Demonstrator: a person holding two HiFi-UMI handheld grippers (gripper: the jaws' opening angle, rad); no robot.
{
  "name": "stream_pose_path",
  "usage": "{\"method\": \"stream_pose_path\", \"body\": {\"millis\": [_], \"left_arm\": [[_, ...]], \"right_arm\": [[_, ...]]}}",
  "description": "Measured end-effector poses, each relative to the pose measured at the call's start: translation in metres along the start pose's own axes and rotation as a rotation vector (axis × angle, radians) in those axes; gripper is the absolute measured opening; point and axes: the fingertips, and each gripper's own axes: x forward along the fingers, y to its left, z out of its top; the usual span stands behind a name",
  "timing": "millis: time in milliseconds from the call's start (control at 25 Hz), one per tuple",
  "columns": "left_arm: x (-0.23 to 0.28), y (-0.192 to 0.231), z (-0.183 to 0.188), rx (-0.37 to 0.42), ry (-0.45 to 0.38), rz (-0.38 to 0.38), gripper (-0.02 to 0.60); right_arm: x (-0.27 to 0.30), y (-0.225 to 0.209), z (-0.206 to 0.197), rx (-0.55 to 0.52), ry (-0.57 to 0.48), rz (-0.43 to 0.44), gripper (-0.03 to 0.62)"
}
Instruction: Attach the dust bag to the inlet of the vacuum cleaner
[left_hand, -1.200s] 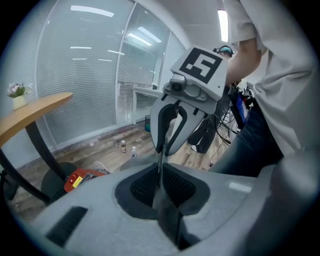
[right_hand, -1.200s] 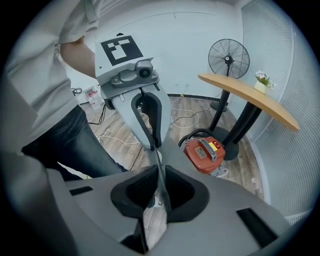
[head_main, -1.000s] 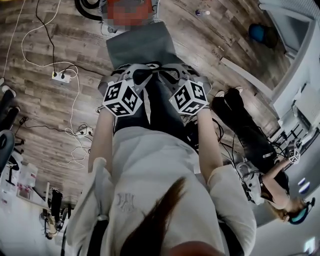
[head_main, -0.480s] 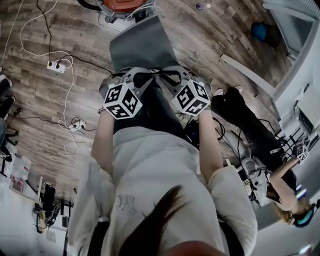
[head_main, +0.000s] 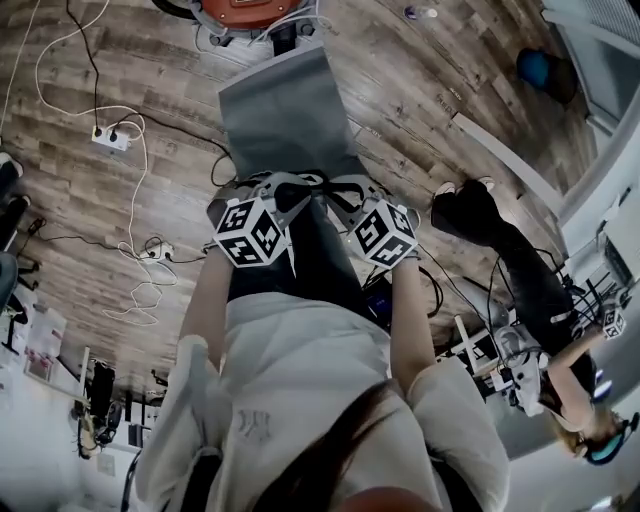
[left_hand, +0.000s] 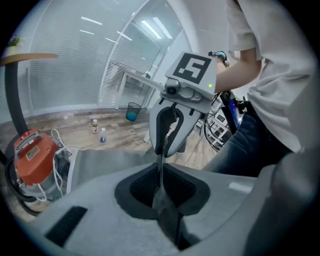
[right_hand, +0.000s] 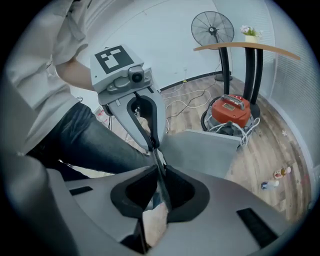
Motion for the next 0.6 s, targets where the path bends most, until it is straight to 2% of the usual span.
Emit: {"method": "stream_pose_path", "body": {"millis": [120,200,280,400,600], "left_arm": [[0.012,-0.013,-0.011,0.002,0.016,-0.078,0.038],[0.018,-0.014,-0.016,0.02,0.021,-0.085,0.038],[0.022,-0.001,-0.019,0.053,0.022,-0.041,0.038],[0.025,0.038,-0.014,0.08,0.0,0.063,0.038],[0.02,0.098,-0.021,0.115,-0.006,0.232,0.038]], "right_arm": [[0.009,0.011,-0.016,0.058,0.021,0.035,0.054],[0.013,0.013,-0.021,0.085,0.002,0.017,0.054],[0.015,0.001,-0.019,0.079,-0.03,-0.055,0.052],[0.019,-0.037,-0.009,-0.004,-0.039,-0.185,0.052],[0.041,-0.09,0.018,-0.117,-0.059,-0.265,0.055]]}}
